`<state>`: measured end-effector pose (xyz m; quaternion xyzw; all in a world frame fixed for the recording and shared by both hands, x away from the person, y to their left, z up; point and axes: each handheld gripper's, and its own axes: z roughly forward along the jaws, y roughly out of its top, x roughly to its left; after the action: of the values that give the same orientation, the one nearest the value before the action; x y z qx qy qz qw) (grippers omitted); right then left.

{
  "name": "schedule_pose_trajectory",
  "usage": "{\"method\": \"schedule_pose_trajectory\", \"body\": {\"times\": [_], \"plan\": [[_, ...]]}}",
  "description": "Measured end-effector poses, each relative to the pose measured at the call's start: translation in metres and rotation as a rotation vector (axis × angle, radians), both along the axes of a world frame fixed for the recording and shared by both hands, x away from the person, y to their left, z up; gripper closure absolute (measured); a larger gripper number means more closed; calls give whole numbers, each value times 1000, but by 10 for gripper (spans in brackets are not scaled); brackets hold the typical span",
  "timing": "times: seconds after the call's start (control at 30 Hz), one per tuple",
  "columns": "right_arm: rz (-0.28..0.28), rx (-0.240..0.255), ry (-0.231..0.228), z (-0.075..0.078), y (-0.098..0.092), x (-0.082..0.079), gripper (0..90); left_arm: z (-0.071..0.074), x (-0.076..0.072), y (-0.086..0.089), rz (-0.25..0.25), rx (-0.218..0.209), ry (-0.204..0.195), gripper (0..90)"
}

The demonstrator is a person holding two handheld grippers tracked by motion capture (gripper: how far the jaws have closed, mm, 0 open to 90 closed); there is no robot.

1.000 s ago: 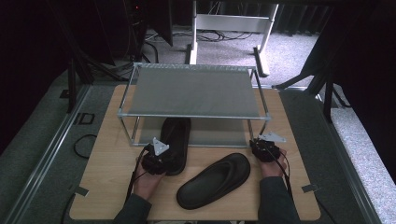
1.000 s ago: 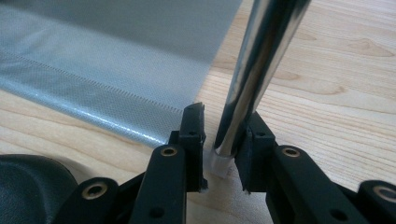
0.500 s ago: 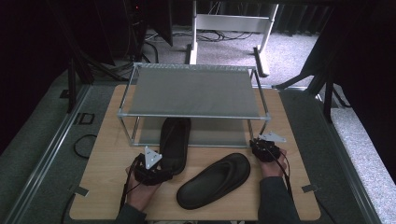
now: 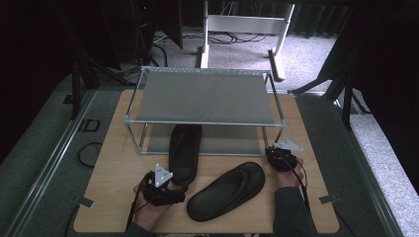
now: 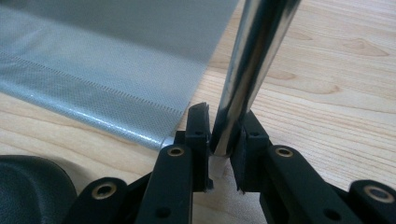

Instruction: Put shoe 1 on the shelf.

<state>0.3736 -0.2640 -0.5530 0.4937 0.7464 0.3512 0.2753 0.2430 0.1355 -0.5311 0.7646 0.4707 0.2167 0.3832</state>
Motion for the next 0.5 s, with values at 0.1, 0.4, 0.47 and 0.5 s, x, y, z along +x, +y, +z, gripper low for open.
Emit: {"method": "schedule_pose_trajectory", "body": {"times": [0.1, 0.4, 0.47, 0.5], "plan": [[0, 1, 0, 0, 0, 0, 788, -1, -1, -1, 1, 5, 3, 83], [0, 3, 0, 0, 0, -1, 788, -12, 10, -7, -33, 33, 35, 67], [1, 4, 0, 0, 0, -1, 788, -13, 11, -7, -16, 51, 28, 78], [1, 4, 0, 0, 0, -1, 787, -14, 11, -6, -14, 55, 33, 125]]}}
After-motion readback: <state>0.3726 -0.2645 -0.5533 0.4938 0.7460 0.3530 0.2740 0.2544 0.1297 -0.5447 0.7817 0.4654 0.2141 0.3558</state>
